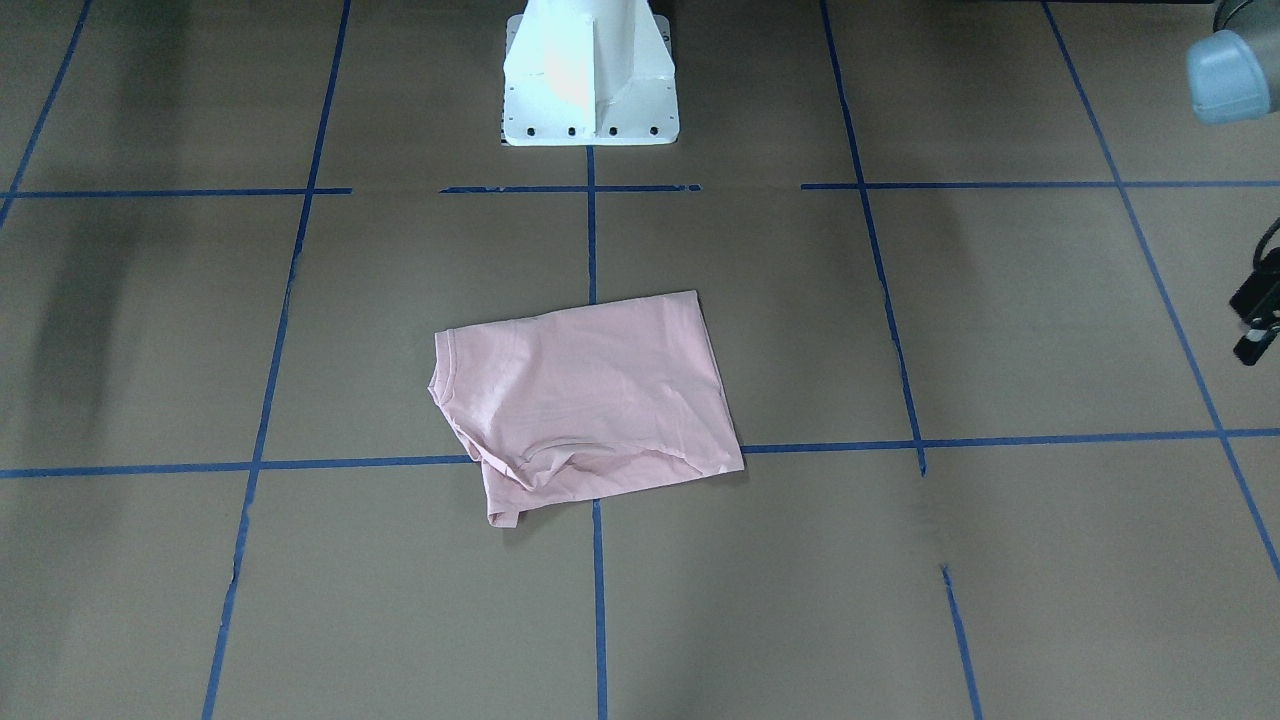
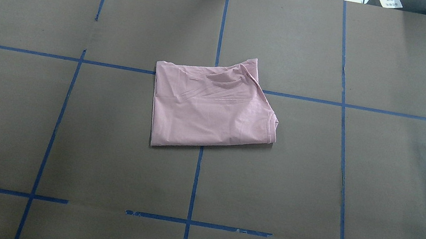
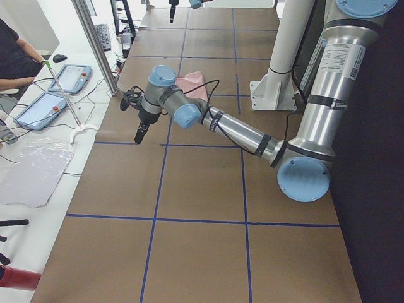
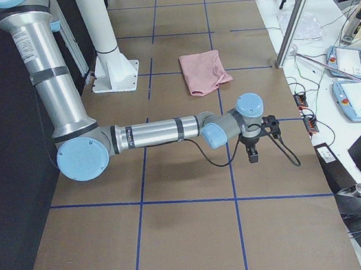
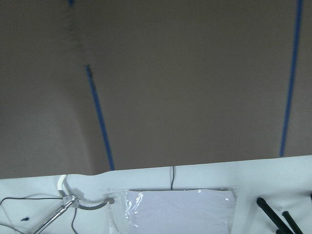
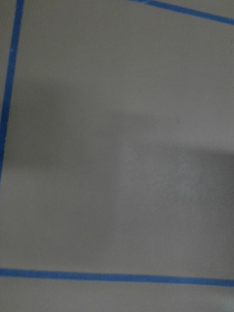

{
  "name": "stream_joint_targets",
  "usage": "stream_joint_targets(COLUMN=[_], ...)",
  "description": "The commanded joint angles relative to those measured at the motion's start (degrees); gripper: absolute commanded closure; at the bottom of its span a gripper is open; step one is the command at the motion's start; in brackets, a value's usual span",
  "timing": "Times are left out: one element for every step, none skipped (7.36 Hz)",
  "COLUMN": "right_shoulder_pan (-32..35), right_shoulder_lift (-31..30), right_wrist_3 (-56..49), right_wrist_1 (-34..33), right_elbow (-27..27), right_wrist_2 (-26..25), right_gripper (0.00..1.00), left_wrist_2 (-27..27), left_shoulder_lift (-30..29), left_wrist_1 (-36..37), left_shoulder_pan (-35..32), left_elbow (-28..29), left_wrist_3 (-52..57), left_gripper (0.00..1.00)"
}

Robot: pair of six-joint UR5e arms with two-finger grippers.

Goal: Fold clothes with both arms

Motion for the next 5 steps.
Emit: stream_joint_targets(right_shoulder_pan=[6.4, 8.0, 8.1, 8.0, 7.6], right_shoulder_lift=[-5.3, -6.6, -7.1, -7.9, -8.6], right_wrist_3=[-13.2, -14.4, -14.3, -13.7, -14.3], right_wrist_1=[-17.0, -25.3, -25.9, -25.7, -25.8], right_elbow=[10.1, 15.7, 17.1, 16.9, 16.6], right_wrist_2=[2.7, 2.8, 2.0, 2.3, 2.1], right_gripper=[0.0, 0.0, 0.0, 0.0, 0.0], left_wrist_2=[-4.3, -6.4, -6.5, -6.2, -6.3], left_shoulder_lift=[2.4, 3.8, 4.3, 8.5, 9.7], left_wrist_1=[5.0, 3.6, -0.4, -0.7, -0.5], left_shoulder_pan=[-5.1, -5.1, -5.1, -4.8, -5.0], left_elbow=[1.2, 1.5, 5.0, 6.1, 7.6], left_wrist_3=[13.5, 13.7, 13.5, 13.8, 14.0], left_gripper=[0.0, 0.0, 0.0, 0.0, 0.0])
